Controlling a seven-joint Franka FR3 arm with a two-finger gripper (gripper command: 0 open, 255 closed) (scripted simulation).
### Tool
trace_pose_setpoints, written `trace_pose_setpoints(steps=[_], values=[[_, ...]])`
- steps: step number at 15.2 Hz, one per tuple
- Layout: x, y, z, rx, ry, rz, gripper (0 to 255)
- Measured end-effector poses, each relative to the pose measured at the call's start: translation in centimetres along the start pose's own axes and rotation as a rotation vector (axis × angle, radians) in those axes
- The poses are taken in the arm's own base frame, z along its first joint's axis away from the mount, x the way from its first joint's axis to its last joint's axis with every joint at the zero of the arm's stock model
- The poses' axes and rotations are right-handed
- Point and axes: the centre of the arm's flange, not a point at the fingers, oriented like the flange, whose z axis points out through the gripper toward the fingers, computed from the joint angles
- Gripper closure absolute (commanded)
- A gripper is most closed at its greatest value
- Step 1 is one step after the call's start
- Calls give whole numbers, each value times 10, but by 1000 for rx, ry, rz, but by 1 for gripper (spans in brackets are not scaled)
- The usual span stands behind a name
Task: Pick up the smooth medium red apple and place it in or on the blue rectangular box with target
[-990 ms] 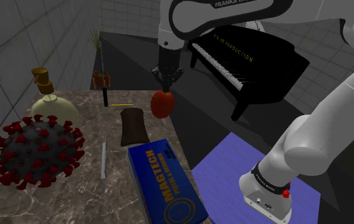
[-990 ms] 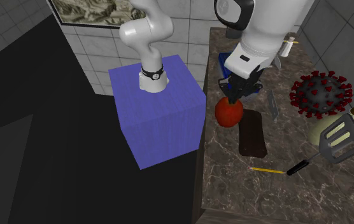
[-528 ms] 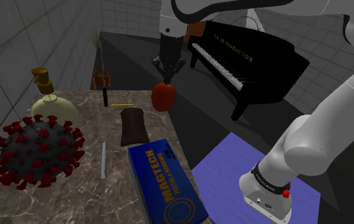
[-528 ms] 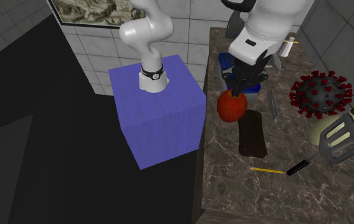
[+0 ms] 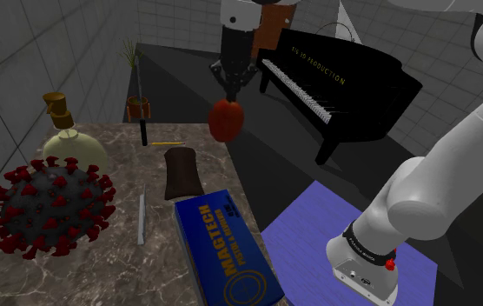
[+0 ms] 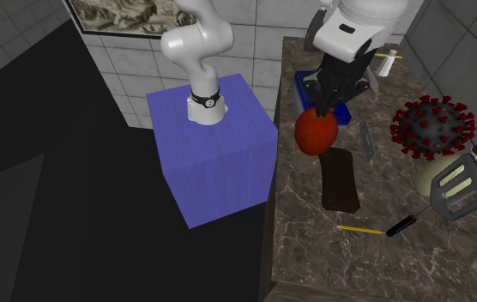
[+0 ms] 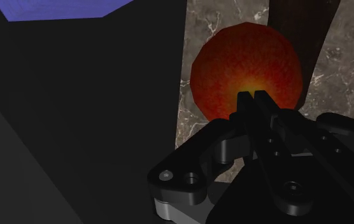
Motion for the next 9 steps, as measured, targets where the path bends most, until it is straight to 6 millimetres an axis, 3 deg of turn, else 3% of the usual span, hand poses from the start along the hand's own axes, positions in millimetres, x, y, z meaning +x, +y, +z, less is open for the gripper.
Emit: trace_pose_setpoints(steps=[6, 9], values=[[-2, 1, -29, 0, 0, 0, 255], [-29, -9, -39, 0, 0, 0, 255]])
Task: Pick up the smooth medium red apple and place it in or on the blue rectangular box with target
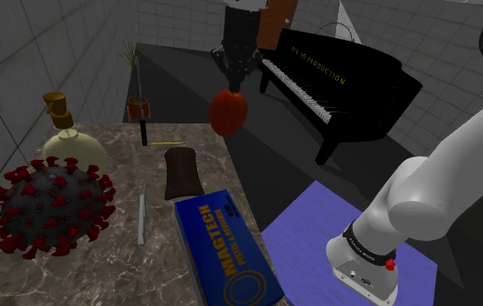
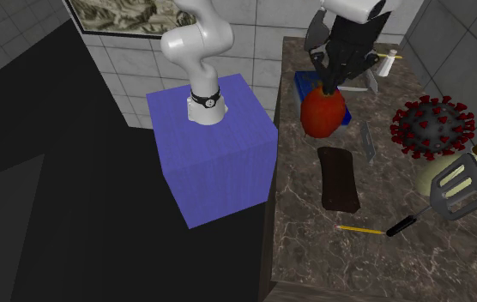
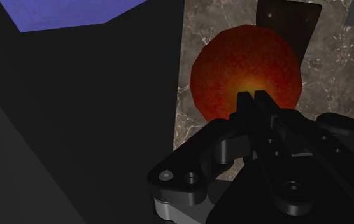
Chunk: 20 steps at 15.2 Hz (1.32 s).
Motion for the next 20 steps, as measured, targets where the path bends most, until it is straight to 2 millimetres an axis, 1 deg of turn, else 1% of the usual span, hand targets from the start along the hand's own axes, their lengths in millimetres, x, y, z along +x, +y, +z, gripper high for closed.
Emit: trace_pose_setpoints(steps=[1, 3, 6, 9, 10, 11, 12, 13, 14, 16, 17, 18, 19, 20], values=[[-14, -5, -3, 0, 0, 0, 255], [-34, -15, -8, 0, 0, -1, 255], [-72, -22, -15, 0, 0, 0, 255], [-105, -40, -24, 0, 0, -1, 255], [-118, -46, -28, 0, 0, -1, 255], [-131, -49, -28, 0, 0, -1, 255], [-144, -57, -32, 0, 0, -2, 255], [-156, -57, -35, 0, 0, -1, 255], [-170, -62, -39, 0, 0, -2, 255], [-192, -72, -43, 0, 0, -1, 255], [-199, -75, -46, 0, 0, -1, 255], [-215, -76, -50, 0, 0, -1, 255], [-228, -83, -54, 0, 1, -2, 255], [-241, -89, -54, 0, 0, -1, 255]])
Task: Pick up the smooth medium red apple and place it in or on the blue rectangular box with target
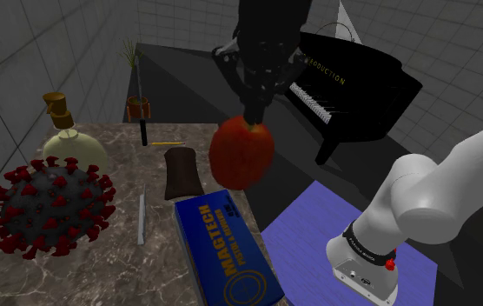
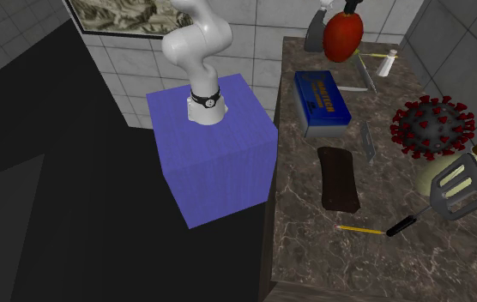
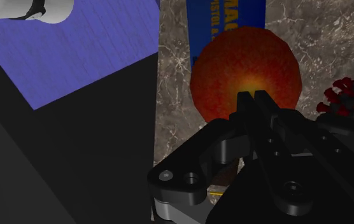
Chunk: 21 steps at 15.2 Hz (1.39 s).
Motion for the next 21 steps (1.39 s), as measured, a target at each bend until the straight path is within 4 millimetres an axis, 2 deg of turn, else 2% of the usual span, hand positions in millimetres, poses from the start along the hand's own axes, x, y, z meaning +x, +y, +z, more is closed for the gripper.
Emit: trace_pose_setpoints(steps=[2, 4, 21], values=[[-23, -7, -7, 0, 0, 0, 255], [-30, -11, -1, 0, 0, 1, 255], [-26, -14, 89, -1, -1, 2, 255]])
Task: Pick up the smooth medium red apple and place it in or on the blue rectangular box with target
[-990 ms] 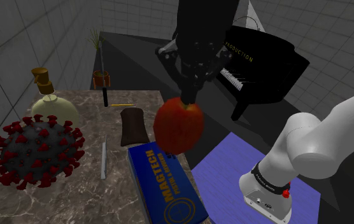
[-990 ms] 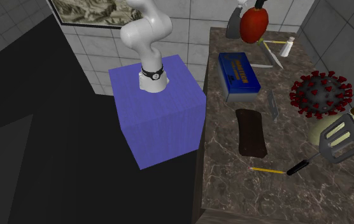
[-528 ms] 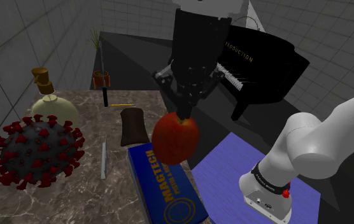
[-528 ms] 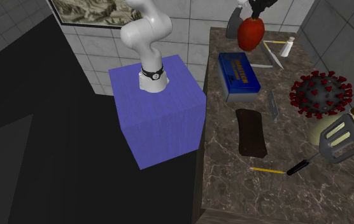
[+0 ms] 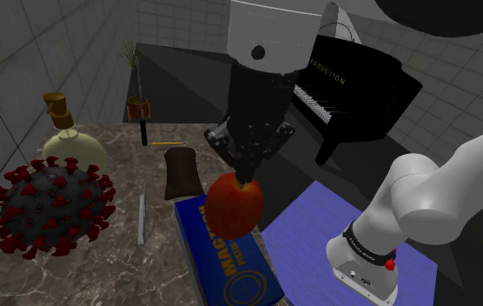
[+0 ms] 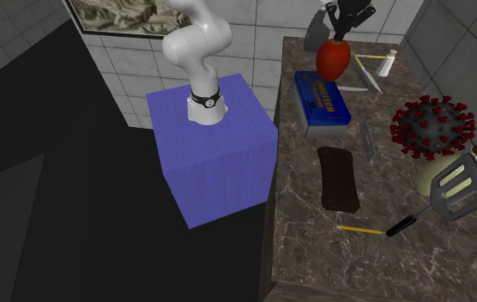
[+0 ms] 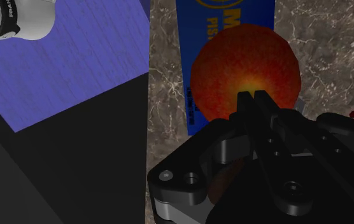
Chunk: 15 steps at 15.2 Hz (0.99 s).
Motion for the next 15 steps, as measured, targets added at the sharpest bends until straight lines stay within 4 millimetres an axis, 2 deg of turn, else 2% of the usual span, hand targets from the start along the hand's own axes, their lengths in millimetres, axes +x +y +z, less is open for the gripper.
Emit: trace_pose_setpoints(steps=[9, 15], values=[[2, -2, 50, 0, 0, 0, 255], [4, -2, 56, 0, 0, 0, 255]])
